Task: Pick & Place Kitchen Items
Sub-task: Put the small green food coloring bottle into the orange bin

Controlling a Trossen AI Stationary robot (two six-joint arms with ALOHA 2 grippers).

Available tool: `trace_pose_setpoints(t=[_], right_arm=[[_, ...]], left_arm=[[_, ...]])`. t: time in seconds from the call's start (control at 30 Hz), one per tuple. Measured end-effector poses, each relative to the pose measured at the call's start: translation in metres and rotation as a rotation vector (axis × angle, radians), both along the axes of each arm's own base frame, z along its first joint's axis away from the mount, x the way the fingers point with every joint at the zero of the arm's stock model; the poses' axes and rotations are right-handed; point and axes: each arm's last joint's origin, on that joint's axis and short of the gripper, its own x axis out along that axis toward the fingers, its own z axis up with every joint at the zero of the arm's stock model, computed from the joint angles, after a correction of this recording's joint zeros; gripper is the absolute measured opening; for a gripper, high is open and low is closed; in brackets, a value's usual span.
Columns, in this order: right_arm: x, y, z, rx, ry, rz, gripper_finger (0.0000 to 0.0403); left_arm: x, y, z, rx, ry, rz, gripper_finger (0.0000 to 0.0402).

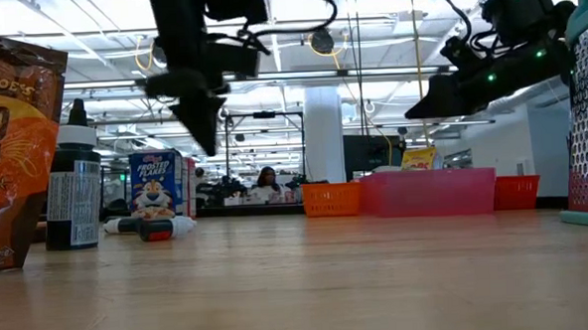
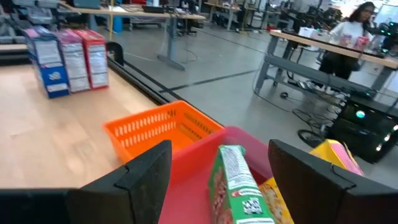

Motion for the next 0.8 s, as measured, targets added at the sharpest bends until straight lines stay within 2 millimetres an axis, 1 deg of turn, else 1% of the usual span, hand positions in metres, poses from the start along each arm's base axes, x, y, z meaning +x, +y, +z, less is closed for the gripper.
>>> trace_pose_setpoints(t=[0.13, 0.33, 0.5, 0.67, 0.73, 0.8], right_arm=[[0.002, 0.004, 0.001, -0.002, -0.004, 0.026, 0.0257], [0.004, 0.008, 0.001, -0.002, -0.004, 0.053, 0.0258], [0.005, 0.011, 0.001, -0.002, -0.004, 0.069, 0.0258], [0.006, 0.013, 0.001, -0.002, -0.005, 0.083, 0.0258], [0.006, 0.014, 0.001, -0.003, -0.008, 0.085, 0.0258], [0.006, 0.014, 0.002, -0.006, -0.015, 0.085, 0.0258]], left_arm=[[-0.005, -0.004, -0.001, -0.147, 0.051, -0.026, 0.0026], [-0.005, -0.007, -0.002, -0.251, 0.054, -0.041, 0.0026], [-0.006, -0.008, -0.003, -0.271, 0.056, -0.024, 0.0027], [-0.013, -0.007, -0.019, -0.268, 0.095, 0.007, 0.0030], [-0.016, -0.007, -0.024, -0.264, 0.108, 0.034, 0.0044], [-0.018, -0.007, -0.029, -0.246, 0.112, 0.051, 0.0067]])
